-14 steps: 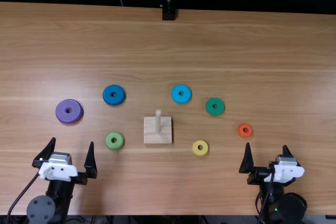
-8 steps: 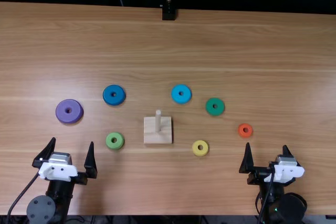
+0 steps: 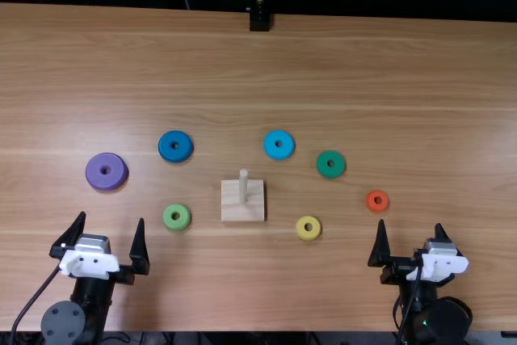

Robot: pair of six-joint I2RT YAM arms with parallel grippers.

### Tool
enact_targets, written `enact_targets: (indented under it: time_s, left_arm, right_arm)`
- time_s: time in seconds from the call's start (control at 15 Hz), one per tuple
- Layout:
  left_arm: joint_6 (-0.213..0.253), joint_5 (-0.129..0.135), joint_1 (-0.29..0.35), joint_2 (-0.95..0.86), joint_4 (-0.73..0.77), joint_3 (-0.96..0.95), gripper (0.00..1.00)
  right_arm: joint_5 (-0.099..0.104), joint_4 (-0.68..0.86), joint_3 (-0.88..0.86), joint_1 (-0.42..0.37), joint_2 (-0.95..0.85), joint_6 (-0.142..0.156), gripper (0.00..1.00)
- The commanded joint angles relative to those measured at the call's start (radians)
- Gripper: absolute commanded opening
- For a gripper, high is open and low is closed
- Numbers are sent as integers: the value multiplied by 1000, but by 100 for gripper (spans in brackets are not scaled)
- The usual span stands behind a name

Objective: Build the Hanoi tower: stack the rings onto the peg from bottom to top in this color order: purple, dark blue, light blue, dark green, light green, yellow, orange.

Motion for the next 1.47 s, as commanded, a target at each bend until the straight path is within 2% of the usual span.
enact_targets:
  time_s: [0.0, 0.2, 0.27, 0.33, 0.47, 0.67, 0.73, 0.87, 0.93, 1.07, 1.13, 1.4]
  left_arm:
    - [12, 4, 8, -12, 4, -30, 100]
    - [10, 15, 39, -12, 6, -30, 100]
    - [10, 15, 39, -12, 6, -30, 100]
    - [10, 4, 40, -12, 2, -30, 100]
    - [13, 15, 25, -12, 10, -30, 100]
    - [13, 2, 28, -12, 13, -30, 100]
    - [13, -7, 28, -9, 11, 0, 100]
    - [13, -40, 48, 119, 0, 126, 100]
    - [15, -42, 51, 168, -1, 178, 100]
    - [17, -29, 51, 275, -7, 303, 100]
    - [17, -40, 53, 326, -16, 362, 100]
    - [17, -44, 77, 432, -211, 589, 100]
  right_arm:
    - [0, -17, -21, -5, -15, 1, 100]
    - [0, -17, -21, -5, -15, 1, 100]
    - [0, -17, -21, -5, -15, 1, 100]
    - [0, -17, -21, -5, -15, 1, 100]
    - [0, -17, -21, -5, -15, 1, 100]
    - [0, -17, -21, -5, -15, 1, 100]
    - [0, -17, -21, -5, -15, 1, 100]
    - [0, -17, -21, -5, -15, 1, 100]
    - [0, -17, -21, -5, -15, 1, 100]
    - [0, -17, -21, -5, -15, 1, 100]
    - [0, -17, -21, -5, -15, 3, 100]
    - [0, -17, -21, -5, -15, 1, 100]
